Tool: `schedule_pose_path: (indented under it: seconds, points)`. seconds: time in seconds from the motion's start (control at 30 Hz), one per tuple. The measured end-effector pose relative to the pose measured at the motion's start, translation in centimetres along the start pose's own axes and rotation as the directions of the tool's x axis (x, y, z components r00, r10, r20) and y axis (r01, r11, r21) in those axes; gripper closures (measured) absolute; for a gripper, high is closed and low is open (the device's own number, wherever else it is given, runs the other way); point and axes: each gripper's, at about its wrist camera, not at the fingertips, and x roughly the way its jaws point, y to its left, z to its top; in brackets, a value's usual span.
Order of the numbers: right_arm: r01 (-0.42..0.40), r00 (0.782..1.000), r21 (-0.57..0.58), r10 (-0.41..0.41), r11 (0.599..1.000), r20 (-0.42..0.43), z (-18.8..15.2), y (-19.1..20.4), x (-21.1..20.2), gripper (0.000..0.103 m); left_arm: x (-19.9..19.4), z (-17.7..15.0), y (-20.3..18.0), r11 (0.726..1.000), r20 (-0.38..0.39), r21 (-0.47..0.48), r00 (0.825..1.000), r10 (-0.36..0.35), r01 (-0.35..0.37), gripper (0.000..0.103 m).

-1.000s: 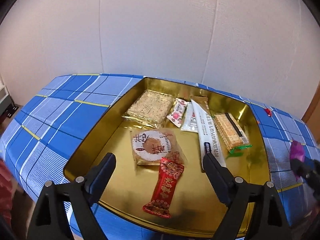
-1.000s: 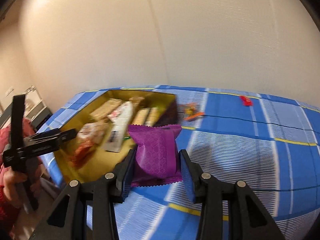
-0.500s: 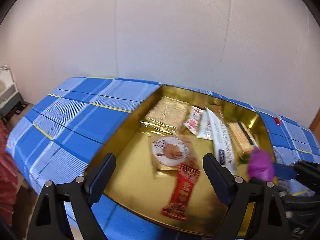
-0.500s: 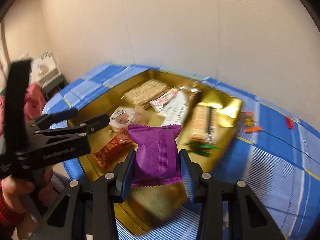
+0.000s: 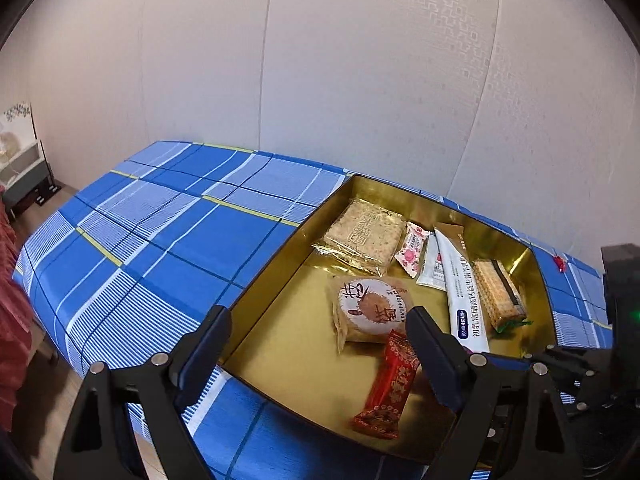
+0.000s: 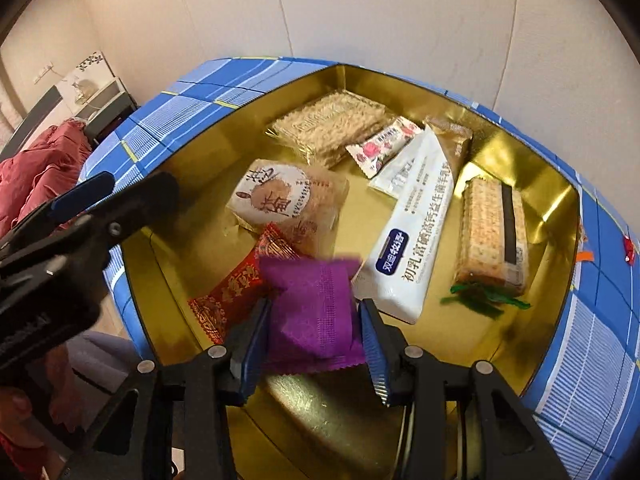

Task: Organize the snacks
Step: 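Carry the purple pack into the tray and open the right gripper, then move the left gripper to the orange-and-clear candy pack and grasp it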

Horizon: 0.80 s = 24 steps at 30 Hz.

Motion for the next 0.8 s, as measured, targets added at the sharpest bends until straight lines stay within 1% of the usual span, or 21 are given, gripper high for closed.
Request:
schedule_pose_path:
  seconds: [0.03, 0.1, 0.2, 0.27, 0.37, 0.43, 0.47, 0.53, 0.6, 0.7, 0.8]
  points:
    - [-0.002, 1.0, 0.01, 0.002, 1.0, -0.001, 0.0, -0.2, -0.1, 0.057, 0.0, 0.0, -0.1, 1.0, 0.001, 0.0, 1.0, -0.001, 0.001, 0.014]
    - [-0.027, 0.999, 0.03, 0.026, 0.999, 0.035, -0.4, -0.7, -1.0, 0.056, 0.0, -0.1, -0.3, 1.0, 0.002, 0.007, 1.0, 0.0, 0.0, 0.014]
    - [-0.04, 0.995, 0.067, 0.033, 0.997, 0.097, -0.9, -1.6, -2.5, 0.056, 0.0, -0.2, -0.7, 1.0, 0.005, 0.024, 1.0, 0.008, -0.008, 0.014]
    - [-0.059, 0.986, 0.098, 0.042, 0.993, 0.164, -1.4, -2.6, -4.0, 0.056, 0.0, -0.3, -1.1, 0.999, 0.006, 0.036, 1.0, 0.007, -0.007, 0.014]
    - [-0.075, 0.965, 0.164, 0.03, 0.984, 0.261, -2.3, -4.9, -6.5, 0.056, -0.1, -0.4, -1.6, 0.998, 0.015, 0.056, 1.0, 0.011, -0.012, 0.014]
    - [-0.07, 0.951, 0.208, 0.002, 0.976, 0.308, -3.1, -6.5, -7.8, 0.056, -0.2, -0.5, -2.0, 0.998, 0.024, 0.068, 1.0, 0.009, -0.011, 0.014]
    - [-0.054, 0.943, 0.235, -0.027, 0.97, 0.33, -3.6, -7.6, -8.5, 0.056, -0.3, -0.6, -2.1, 0.997, 0.026, 0.072, 1.0, 0.005, -0.007, 0.013]
    - [-0.004, 0.935, 0.28, -0.096, 0.96, 0.342, -4.3, -9.5, -9.2, 0.056, -0.3, -0.7, -2.6, 0.996, 0.029, 0.086, 1.0, 0.001, -0.004, 0.012]
    - [0.052, 0.93, 0.318, -0.161, 0.947, 0.329, -5.1, -11.6, -9.6, 0.056, -0.4, -0.8, -3.0, 0.995, 0.037, 0.098, 0.999, -0.006, 0.003, 0.012]
    - [0.11, 0.93, 0.354, -0.222, 0.929, 0.294, -6.4, -14.5, -9.6, 0.056, -0.5, -1.0, -3.8, 0.993, 0.046, 0.117, 0.999, -0.014, 0.008, 0.011]
    - [0.168, 0.924, 0.353, -0.271, 0.921, 0.268, -7.6, -16.6, -9.4, 0.056, -0.5, -1.2, -4.7, 0.991, 0.055, 0.135, 0.998, -0.016, 0.008, 0.011]
